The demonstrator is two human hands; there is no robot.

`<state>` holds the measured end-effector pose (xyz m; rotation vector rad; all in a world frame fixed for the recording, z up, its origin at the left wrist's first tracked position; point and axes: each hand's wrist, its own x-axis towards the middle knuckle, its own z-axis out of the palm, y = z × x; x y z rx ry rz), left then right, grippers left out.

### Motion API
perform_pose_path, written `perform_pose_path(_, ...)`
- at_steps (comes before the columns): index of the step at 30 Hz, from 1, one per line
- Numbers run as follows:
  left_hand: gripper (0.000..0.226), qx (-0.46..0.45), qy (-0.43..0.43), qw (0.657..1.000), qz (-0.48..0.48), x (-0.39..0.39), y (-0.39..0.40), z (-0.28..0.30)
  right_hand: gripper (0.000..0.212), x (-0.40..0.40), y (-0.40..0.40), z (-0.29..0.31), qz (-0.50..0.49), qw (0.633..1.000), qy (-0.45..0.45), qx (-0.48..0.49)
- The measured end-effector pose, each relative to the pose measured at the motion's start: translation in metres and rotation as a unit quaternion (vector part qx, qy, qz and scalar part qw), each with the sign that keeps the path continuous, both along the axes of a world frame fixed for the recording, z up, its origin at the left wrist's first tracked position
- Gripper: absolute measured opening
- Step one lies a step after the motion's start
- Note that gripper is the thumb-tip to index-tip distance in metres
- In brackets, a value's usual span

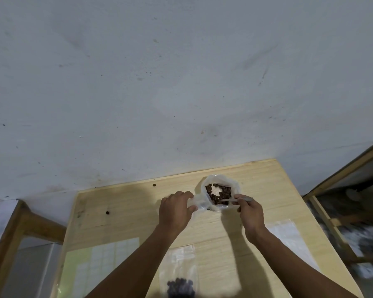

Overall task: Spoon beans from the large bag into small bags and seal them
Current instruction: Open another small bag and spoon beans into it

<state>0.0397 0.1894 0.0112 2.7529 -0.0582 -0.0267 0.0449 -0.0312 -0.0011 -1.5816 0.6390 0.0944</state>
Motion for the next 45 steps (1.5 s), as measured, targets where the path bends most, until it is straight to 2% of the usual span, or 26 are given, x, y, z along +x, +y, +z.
perform_pose_path(6, 0.039, -0.088, -0.055, 0.994, 0.018, -0.005, 0.012, -0.003, 0.025, 0.012, -0.011, 0.017, -0.067, 0.997, -0.019, 0.013)
perform_pose_path(10, 0.04, -0.145, -0.074, 0.986, 0.03, -0.006, 0.018, 0.006, 0.026, 0.017, -0.016, 0.035, -0.058, 0.996, -0.058, 0.017)
perform_pose_path(17, 0.046, -0.188, -0.069, 0.979, 0.031, -0.006, 0.018, 0.02, 0.025, 0.021, -0.004, 0.068, 0.02, 0.993, -0.115, 0.012)
perform_pose_path(21, 0.048, -0.194, -0.06, 0.979, 0.029, -0.004, 0.013, 0.026, 0.022, 0.014, 0.011, 0.082, 0.108, 0.982, -0.148, -0.044)
perform_pose_path(24, 0.046, -0.206, -0.05, 0.977, 0.028, -0.002, 0.011, 0.03, 0.021, 0.009, 0.021, 0.087, 0.182, 0.959, -0.19, -0.107)
perform_pose_path(27, 0.043, -0.205, -0.052, 0.977, 0.025, -0.001, 0.014, 0.031, 0.019, 0.006, 0.023, 0.092, 0.202, 0.943, -0.231, -0.132)
perform_pose_path(31, 0.046, -0.184, -0.058, 0.981, 0.016, -0.003, 0.023, 0.022, 0.011, 0.01, 0.014, 0.098, 0.139, 0.945, -0.262, -0.135)
perform_pose_path(40, 0.047, -0.099, -0.019, 0.995, 0.003, 0.002, 0.014, 0.007, 0.015, 0.005, -0.024, 0.047, 0.054, 0.965, -0.191, -0.17)
perform_pose_path(45, 0.05, -0.048, -0.009, 0.999, -0.012, 0.009, 0.003, 0.005, 0.014, -0.005, -0.03, 0.023, 0.031, 0.979, -0.135, -0.147)
